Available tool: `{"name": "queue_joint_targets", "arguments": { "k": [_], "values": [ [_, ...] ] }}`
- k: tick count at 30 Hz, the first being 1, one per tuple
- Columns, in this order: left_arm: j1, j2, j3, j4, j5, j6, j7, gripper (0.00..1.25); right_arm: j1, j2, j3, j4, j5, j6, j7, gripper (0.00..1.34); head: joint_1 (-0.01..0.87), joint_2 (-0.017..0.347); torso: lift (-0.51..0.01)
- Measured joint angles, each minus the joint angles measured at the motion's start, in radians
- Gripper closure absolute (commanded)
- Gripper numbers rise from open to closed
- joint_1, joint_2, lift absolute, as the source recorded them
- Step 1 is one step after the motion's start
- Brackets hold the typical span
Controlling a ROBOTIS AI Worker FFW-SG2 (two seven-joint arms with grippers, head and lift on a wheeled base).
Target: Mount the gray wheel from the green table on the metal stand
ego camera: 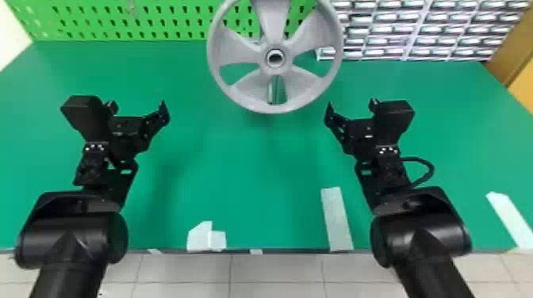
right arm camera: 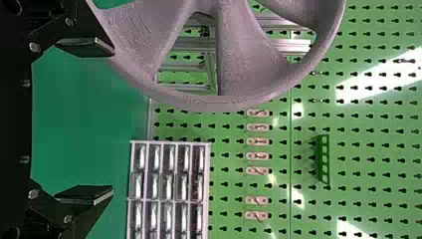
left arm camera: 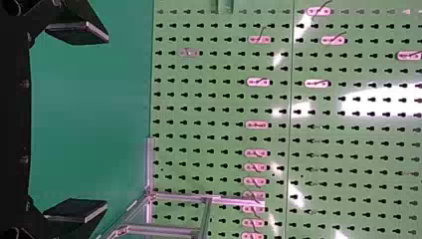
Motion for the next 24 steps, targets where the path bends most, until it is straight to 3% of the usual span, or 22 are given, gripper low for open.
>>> {"name": "queue_joint_targets", "arguments": {
  "k": [24],
  "values": [
    [0.0, 0.0, 0.005, -0.004, -0.007, 0.0, -0.001, 0.12, -0.001, 0.001, 0.0, 0.0, 0.004, 0.001, 0.0, 0.3, 0.867, 0.052, -0.1]
  ]
}}
